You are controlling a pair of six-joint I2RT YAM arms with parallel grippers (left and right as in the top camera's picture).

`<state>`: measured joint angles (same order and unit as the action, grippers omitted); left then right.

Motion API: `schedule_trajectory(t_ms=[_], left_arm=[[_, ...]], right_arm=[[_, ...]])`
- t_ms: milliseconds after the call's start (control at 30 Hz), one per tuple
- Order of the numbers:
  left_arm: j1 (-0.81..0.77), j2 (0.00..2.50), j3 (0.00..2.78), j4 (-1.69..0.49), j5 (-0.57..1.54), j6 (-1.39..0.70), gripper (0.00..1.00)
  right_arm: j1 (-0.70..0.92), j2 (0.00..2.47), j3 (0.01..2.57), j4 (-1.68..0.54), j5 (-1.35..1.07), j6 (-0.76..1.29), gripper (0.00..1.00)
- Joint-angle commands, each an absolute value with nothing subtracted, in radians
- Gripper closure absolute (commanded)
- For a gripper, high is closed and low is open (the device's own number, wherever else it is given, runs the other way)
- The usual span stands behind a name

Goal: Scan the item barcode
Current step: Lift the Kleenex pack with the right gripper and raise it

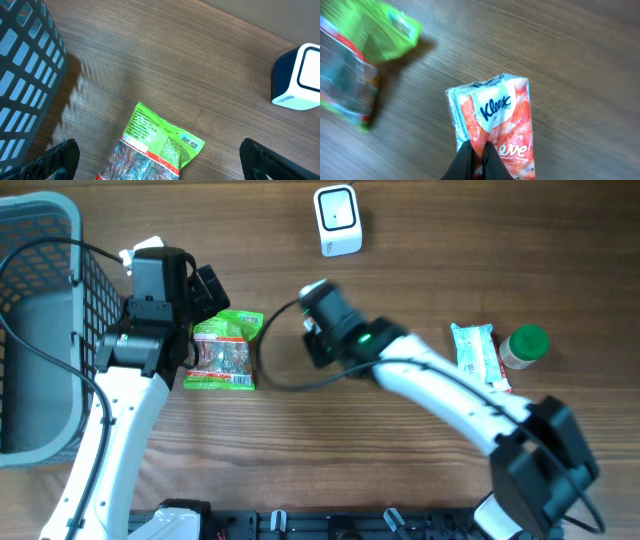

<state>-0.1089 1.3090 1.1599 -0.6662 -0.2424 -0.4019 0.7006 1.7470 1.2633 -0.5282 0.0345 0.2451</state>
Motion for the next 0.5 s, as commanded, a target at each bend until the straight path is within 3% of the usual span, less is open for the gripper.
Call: schedule_trajectory(t_ms=[0, 167, 467], left_arm=[[-0.104, 1.309, 1.171, -0.664, -0.259, -0.397, 0.0], [-0.104, 1.309, 1.171, -0.664, -0.259, -0.397, 0.0], [-0.104, 1.309, 1.171, -0.664, -0.259, -0.397, 0.0]], right_arm=[[0.591, 1.754, 1.257, -0.536, -0.364, 0.376, 0.96], [0.485, 1.791, 1.232, -0.533, -0.567, 0.386, 0.96], [0.457, 1.86, 1.153, -0.433, -0.654, 0.395, 0.96]])
